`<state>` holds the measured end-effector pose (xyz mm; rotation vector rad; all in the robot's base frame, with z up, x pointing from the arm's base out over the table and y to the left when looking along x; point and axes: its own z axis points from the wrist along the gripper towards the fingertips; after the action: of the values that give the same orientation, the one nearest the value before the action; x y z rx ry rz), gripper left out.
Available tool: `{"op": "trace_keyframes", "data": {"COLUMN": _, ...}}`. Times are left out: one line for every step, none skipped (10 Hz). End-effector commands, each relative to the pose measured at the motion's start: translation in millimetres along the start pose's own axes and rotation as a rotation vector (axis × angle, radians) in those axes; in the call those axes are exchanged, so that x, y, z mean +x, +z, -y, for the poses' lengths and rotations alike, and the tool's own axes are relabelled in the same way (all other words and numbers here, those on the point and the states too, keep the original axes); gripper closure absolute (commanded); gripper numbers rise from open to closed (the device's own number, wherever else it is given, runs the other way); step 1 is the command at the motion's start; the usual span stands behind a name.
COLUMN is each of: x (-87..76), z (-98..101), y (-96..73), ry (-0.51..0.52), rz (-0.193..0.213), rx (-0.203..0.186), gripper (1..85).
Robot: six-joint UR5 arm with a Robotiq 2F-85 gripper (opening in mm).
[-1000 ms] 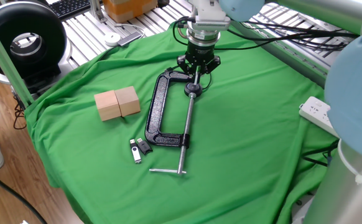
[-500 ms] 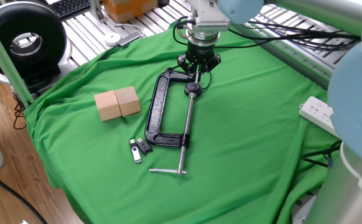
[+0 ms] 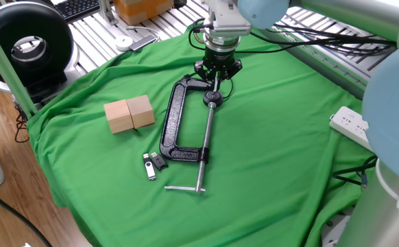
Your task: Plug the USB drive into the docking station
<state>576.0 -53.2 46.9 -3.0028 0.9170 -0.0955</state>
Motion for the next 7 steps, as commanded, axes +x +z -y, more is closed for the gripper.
{"op": "trace_keyframes", "data": {"x": -5.3, "z": 4.0, "y": 0.5, "ry": 0.011, "rz": 0.011, "rx": 0.005, "gripper": 84.0}}
{"op": "trace_keyframes", "data": {"x": -2.7, "z": 5.5, "y": 1.1, "ry": 0.01, "rz": 0.001, "rx": 0.01, "gripper": 84.0}}
{"op": "trace_keyframes", "data": {"x": -5.2, "z": 7.9, "y": 2.6, "ry": 0.01, "rz": 0.012, "rx": 0.017, "gripper": 84.0}}
{"op": "trace_keyframes", "data": {"x": -6.4, "z": 5.9, "y": 3.5, "ry": 0.009, "rz": 0.015, "rx": 0.015, "gripper": 84.0}}
{"op": "trace_keyframes", "data": {"x": -6.9, "z": 4.1, "y": 4.2, "ry": 0.009, "rz": 0.018, "rx": 0.018, "gripper": 84.0}}
{"op": "trace_keyframes", "data": {"x": -7.5, "z": 3.2, "y": 5.0, "ry": 0.006, "rz": 0.021, "rx": 0.023, "gripper": 84.0}}
{"op": "trace_keyframes", "data": {"x": -6.7, "z": 3.3, "y": 5.3, "ry": 0.002, "rz": 0.019, "rx": 0.025, "gripper": 84.0}}
